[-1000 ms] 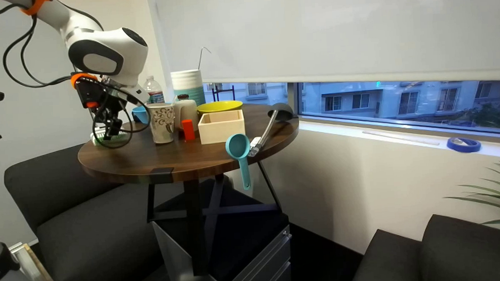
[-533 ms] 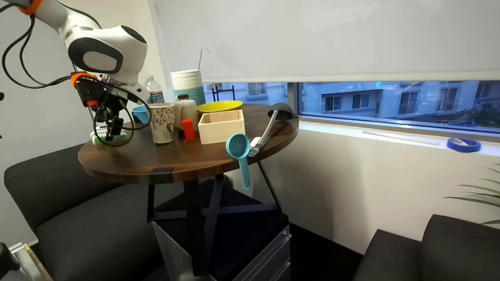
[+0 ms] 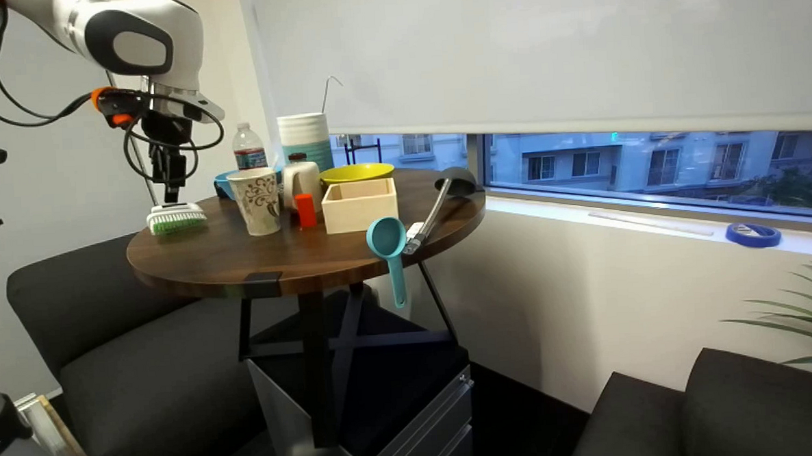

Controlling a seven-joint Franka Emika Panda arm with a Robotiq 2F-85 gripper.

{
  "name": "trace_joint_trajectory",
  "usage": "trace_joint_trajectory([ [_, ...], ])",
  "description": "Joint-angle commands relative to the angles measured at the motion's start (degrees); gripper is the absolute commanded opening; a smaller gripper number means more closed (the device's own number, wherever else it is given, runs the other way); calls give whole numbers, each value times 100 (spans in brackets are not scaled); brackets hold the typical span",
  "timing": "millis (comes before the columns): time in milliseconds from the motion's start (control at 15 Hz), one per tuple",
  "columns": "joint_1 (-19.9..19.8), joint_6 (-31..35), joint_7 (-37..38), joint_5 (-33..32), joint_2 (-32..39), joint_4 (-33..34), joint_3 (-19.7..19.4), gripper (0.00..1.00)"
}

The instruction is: Put the scrubbing brush upright

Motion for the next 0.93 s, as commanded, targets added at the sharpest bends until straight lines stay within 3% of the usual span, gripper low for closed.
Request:
trace_joint_trajectory([
  [0, -61, -426, 1068, -617, 247, 614, 348, 100],
  [467, 84, -939, 2938, -2114, 1492, 1809, 1014, 100],
  [867, 533, -1551, 3521, -2956, 2460, 2632, 991, 100],
])
